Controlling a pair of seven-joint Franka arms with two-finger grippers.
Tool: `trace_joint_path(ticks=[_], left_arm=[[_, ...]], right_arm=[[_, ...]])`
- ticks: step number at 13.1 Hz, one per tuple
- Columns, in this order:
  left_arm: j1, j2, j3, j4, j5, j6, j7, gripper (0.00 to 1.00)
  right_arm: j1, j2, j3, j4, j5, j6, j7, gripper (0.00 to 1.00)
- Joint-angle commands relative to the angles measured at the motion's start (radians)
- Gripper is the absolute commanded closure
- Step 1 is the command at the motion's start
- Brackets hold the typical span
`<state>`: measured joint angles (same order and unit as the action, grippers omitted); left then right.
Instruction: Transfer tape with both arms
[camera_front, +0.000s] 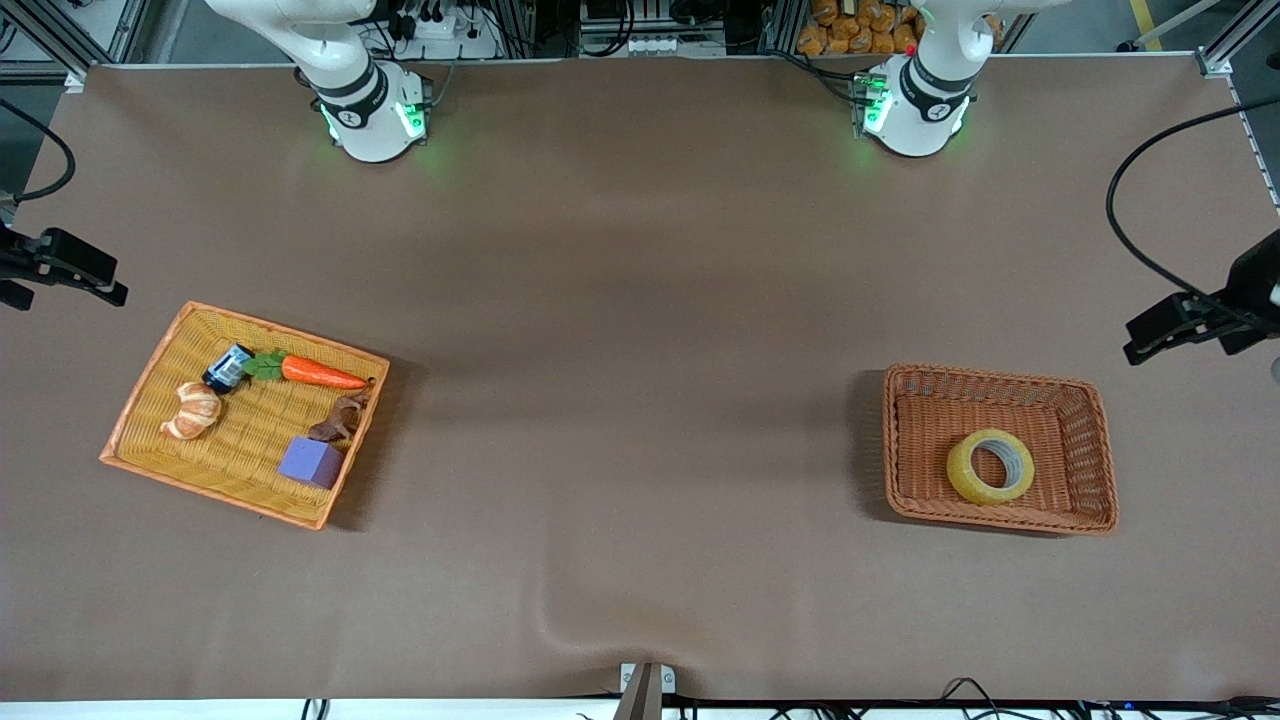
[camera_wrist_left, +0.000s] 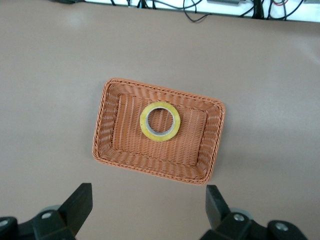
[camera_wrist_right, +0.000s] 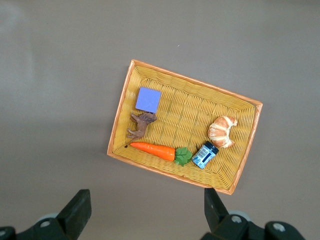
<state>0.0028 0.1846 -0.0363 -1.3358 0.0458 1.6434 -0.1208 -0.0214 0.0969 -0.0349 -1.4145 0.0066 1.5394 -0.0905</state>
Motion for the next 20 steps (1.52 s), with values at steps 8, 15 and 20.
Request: trace_joint_path(ticks=[8,15,20], left_arm=[[-0.098,-0.171,0.079,-0.138,-0.027,-0.033,0.044,0.00],[-0.081,-0.255,0.053,-0.241,-0.023,-0.040,0.064,0.00],[-0.012,-0.251,-0.037,-0.232,-0.021,-0.068,0.088,0.00]], right_arm=[[0.029,0.006,-0.003,-0.001,0.016,0.002,0.005,0.00],[0.032,0.006,-0.005,0.000,0.059,0.013,0.005,0.00],[0.020,0.004,-0.010,0.000,0.056,0.004,-0.006,0.00]])
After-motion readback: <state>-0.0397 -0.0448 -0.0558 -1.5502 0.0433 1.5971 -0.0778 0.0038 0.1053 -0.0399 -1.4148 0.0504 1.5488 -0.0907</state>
